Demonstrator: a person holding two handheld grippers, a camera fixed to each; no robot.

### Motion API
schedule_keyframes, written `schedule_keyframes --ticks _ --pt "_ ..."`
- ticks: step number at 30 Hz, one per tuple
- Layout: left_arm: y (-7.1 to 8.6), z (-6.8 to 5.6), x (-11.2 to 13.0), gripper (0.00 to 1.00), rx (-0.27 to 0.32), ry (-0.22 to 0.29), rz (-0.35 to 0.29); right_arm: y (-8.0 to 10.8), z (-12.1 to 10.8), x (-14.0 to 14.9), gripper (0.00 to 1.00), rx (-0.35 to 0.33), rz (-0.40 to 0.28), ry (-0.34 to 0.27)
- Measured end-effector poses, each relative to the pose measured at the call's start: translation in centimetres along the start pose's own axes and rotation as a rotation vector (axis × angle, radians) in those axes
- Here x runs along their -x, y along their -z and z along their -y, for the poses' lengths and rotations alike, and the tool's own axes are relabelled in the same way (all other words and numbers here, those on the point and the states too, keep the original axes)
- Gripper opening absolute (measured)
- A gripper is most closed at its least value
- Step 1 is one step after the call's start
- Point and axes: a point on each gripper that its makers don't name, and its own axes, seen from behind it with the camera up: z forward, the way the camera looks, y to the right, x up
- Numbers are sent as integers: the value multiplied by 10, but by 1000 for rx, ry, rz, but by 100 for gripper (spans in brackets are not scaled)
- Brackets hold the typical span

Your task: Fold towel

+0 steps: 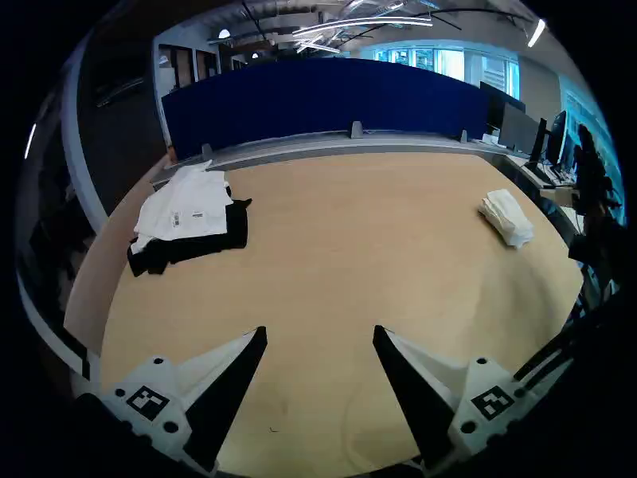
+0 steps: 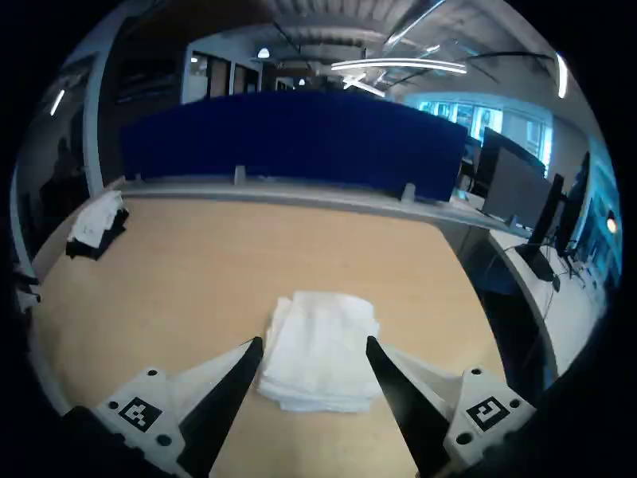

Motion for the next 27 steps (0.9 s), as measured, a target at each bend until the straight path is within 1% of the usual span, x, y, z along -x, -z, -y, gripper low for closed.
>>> schedule_keyframes --ticks 3,6,9,15,20,27 --pt "-1 0 -3 99 1 4 -6 7 15 -19 100 -10 -81 -43" --pt "-1 0 -6 100 2 4 -14 13 29 -31 100 -24 -131 -70" --pt "-1 1 -10 100 2 5 -24 19 38 -38 100 -25 -159 -69" --pt "-4 3 -20 100 1 19 -48 24 50 -50 100 -21 -186 -41" --pt "-6 6 -34 100 -4 30 -86 29 60 -58 100 -22 -210 -35" --pt "-8 12 -67 99 -17 38 -180 35 69 -67 100 -19 -233 -51"
